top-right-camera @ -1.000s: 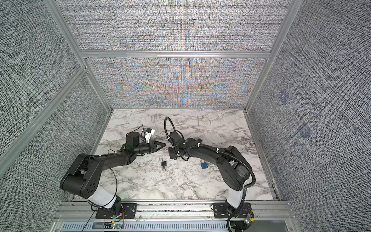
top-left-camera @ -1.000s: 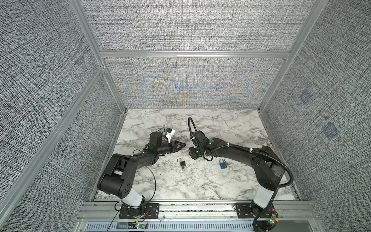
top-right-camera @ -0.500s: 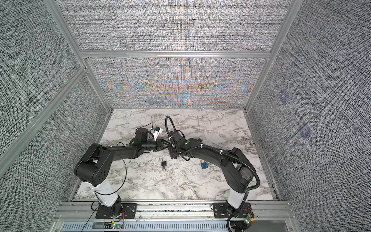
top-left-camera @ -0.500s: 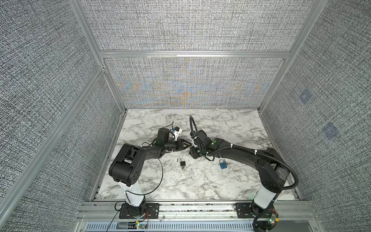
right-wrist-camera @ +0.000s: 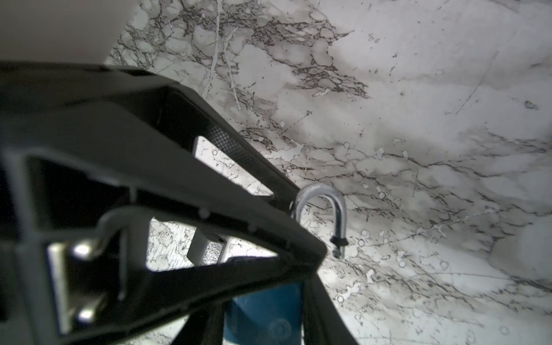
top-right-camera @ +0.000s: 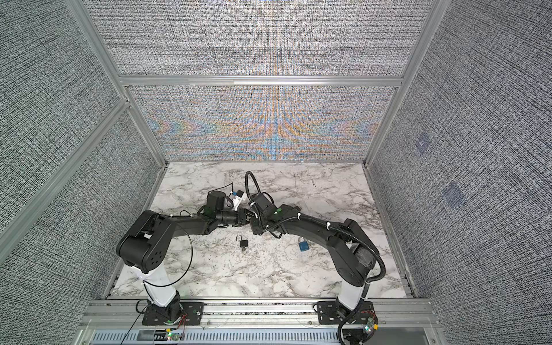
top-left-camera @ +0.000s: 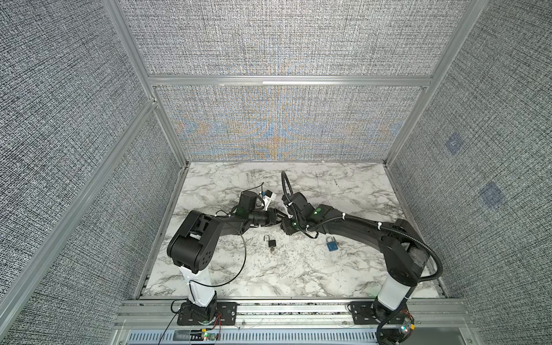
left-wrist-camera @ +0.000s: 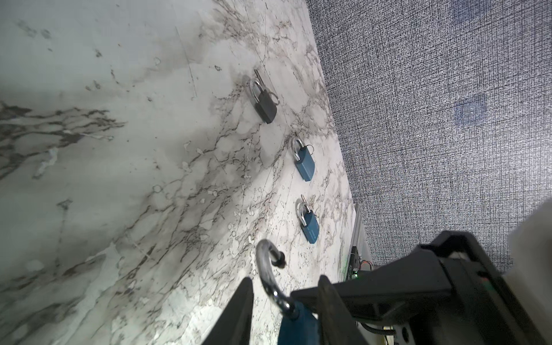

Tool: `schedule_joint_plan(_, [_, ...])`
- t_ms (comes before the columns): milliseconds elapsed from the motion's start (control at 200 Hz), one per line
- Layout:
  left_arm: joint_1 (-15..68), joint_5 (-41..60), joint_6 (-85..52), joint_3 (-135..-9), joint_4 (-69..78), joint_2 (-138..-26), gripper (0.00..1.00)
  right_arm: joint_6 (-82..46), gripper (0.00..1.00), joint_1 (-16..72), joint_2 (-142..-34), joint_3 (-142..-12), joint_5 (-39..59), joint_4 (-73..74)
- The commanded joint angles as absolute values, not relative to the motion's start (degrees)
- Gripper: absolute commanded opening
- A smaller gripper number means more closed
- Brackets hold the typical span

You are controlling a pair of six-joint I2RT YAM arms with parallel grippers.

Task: Lock with the key

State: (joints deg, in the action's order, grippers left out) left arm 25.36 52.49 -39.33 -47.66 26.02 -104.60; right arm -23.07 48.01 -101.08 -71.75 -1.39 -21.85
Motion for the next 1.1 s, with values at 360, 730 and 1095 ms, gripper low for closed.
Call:
schedule_joint_plan(360, [25.88, 53.60, -39.88, -48.75, 28.28, -106.13, 0.33, -23.23, 0.23, 48.17, -100.06, -72.25, -0.97, -20.80])
schedule_joint_plan(730, [26.19, 54.74, -41.55, -48.69, 30.80, -107.13, 0.24, -23.24, 0.23, 48.34, -99.63, -72.69, -0.79, -21.07])
schedule_joint_plan(1095, [26.50, 55.58, -43.89, -47.39, 34.31, -107.23, 0.00, -23.64, 0.23, 48.32, -99.68, -73.04, 0.08, -20.06])
